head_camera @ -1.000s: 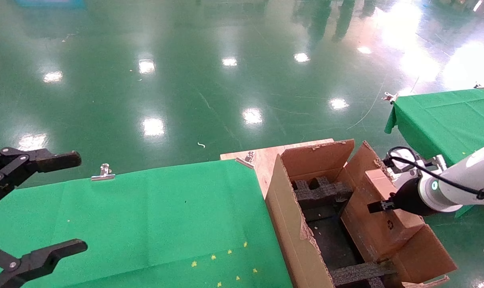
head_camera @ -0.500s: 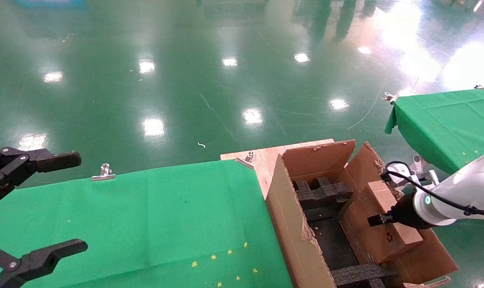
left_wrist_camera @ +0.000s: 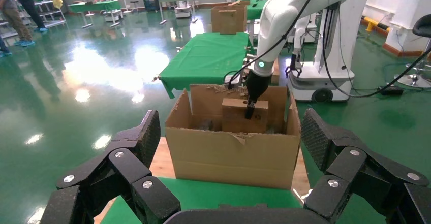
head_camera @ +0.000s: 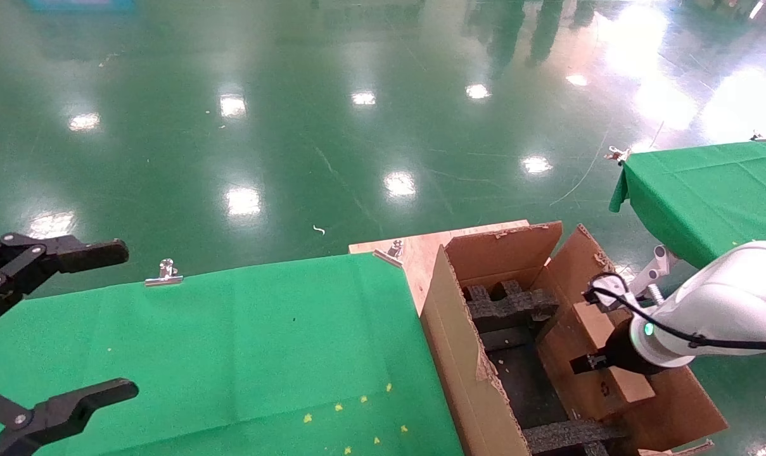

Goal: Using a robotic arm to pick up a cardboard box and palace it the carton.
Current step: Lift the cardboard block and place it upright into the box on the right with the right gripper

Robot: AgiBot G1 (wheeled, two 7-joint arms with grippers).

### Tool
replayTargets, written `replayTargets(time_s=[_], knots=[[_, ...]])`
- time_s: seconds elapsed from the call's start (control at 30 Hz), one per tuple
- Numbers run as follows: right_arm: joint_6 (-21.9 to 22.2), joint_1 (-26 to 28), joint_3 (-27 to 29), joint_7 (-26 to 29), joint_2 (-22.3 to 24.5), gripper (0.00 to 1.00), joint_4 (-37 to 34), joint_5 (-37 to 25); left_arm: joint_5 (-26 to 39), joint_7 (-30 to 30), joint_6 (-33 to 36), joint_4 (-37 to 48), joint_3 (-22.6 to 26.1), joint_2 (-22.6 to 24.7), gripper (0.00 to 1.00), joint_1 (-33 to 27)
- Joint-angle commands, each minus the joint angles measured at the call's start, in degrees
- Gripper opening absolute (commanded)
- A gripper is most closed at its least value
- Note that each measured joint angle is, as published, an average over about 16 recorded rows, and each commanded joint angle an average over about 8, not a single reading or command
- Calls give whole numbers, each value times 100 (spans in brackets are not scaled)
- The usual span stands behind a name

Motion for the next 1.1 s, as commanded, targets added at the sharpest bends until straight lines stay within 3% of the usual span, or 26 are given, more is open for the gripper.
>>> replayTargets(time_s=[0.03, 0.37, 0.4, 0.63, 0.67, 1.1], knots=[[28, -64, -15, -29, -98, 0, -117, 38, 0, 0, 0, 0, 0, 0, 100, 0], [107, -301, -59, -241, -505, 0, -732, 215, -1, 0, 0, 0, 1, 0, 100, 0], [111, -311, -60, -271, -529, 5, -774, 233, -1, 0, 0, 0, 1, 0, 100, 0], [127, -346, -58, -385, -618, 93, -933, 328, -2, 1, -2, 1, 0, -1, 100, 1], [125, -345, -57, -385, -618, 100, -933, 334, -2, 1, -2, 1, 0, -1, 100, 1], [111, -288, -31, -377, -598, 100, -924, 345, -2, 1, -2, 2, 1, -1, 100, 1]])
